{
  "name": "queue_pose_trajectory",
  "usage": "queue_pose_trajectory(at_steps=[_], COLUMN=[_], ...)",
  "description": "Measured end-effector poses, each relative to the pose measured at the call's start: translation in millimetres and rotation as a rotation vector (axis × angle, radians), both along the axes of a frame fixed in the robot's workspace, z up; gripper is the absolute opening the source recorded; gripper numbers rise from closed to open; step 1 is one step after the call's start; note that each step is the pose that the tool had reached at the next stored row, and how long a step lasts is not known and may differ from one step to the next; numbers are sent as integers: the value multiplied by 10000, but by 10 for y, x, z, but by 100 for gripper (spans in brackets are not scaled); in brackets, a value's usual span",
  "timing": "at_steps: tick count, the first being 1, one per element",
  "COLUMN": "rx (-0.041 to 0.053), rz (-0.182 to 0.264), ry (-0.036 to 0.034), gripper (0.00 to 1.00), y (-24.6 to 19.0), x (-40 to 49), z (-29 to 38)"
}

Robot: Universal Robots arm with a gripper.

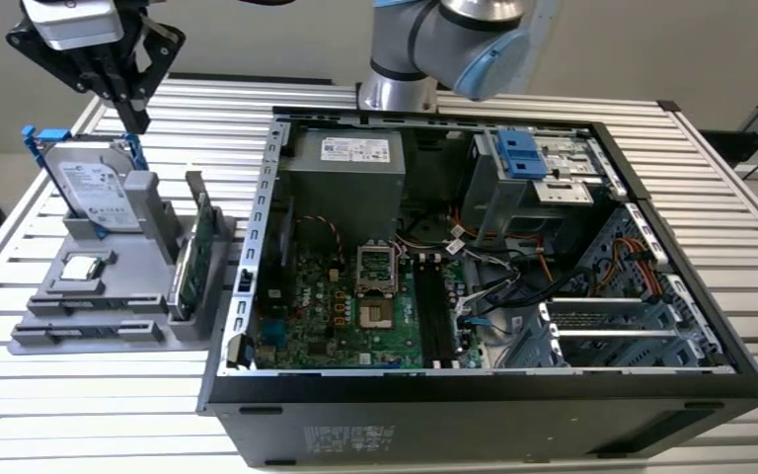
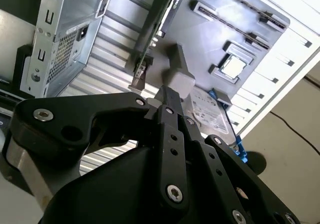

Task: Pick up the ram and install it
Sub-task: 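Reach for the ram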

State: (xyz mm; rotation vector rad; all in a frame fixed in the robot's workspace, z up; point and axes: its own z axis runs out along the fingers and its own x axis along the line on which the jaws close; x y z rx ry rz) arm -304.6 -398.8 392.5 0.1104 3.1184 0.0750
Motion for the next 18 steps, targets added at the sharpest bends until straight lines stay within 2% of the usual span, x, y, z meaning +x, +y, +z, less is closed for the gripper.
queue_pose_trajectory(at_steps=[18], rx=[0], rz=[0], ry=[1], gripper=[0], y=[0], x=[-244], z=[0])
